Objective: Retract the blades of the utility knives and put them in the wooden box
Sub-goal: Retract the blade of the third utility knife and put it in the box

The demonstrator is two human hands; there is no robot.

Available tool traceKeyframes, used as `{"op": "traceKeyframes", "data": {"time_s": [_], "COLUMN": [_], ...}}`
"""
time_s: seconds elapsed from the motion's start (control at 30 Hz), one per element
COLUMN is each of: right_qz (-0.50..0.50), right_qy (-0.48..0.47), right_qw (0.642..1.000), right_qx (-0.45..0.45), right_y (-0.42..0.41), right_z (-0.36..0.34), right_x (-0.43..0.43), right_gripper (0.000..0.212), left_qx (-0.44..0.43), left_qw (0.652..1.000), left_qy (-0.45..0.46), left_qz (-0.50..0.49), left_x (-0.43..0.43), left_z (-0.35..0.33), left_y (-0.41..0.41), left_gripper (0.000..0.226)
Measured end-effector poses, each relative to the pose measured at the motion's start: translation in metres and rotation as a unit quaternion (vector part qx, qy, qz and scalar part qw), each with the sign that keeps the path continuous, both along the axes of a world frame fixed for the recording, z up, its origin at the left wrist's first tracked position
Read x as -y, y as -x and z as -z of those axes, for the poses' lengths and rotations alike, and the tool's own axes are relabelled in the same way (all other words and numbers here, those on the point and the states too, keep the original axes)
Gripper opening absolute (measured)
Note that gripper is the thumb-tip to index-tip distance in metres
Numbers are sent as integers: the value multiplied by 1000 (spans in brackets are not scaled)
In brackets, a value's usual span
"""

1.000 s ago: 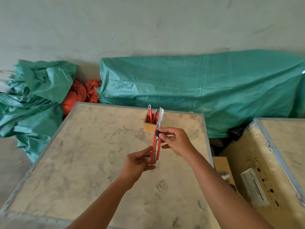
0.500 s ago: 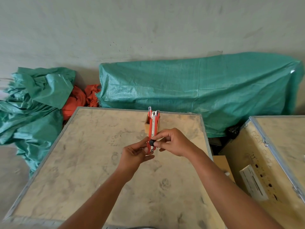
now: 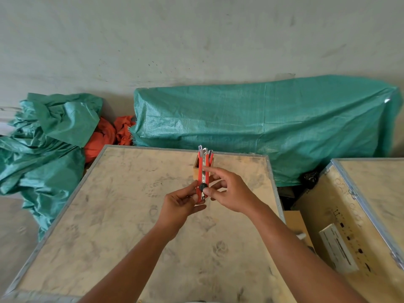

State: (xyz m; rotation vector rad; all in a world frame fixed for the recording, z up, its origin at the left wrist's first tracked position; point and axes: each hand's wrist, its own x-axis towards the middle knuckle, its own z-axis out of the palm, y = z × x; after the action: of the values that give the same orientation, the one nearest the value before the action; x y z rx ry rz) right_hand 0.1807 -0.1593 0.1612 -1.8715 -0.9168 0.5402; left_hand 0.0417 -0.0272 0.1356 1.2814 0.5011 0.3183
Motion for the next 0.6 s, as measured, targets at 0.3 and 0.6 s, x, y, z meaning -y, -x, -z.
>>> {"op": "traceKeyframes", "data": {"time_s": [0.3,0.6], "right_qz": [43,18], "right_qy": [-22,-13], "right_qw": [998,1000], "right_qx": [28,9], "right_y": [3,-3], "right_z": [-1,-5], "right_x": [3,7], "right_gripper": [21,19], "left_qx": [12,11], "left_qw": [1000,1000], "left_qy": [-13,-18], "left_qz": [10,11], "left_x": [5,7], "left_z": [-4,-3], "left_y": [-1,-4], "left_gripper": [40,42]}}
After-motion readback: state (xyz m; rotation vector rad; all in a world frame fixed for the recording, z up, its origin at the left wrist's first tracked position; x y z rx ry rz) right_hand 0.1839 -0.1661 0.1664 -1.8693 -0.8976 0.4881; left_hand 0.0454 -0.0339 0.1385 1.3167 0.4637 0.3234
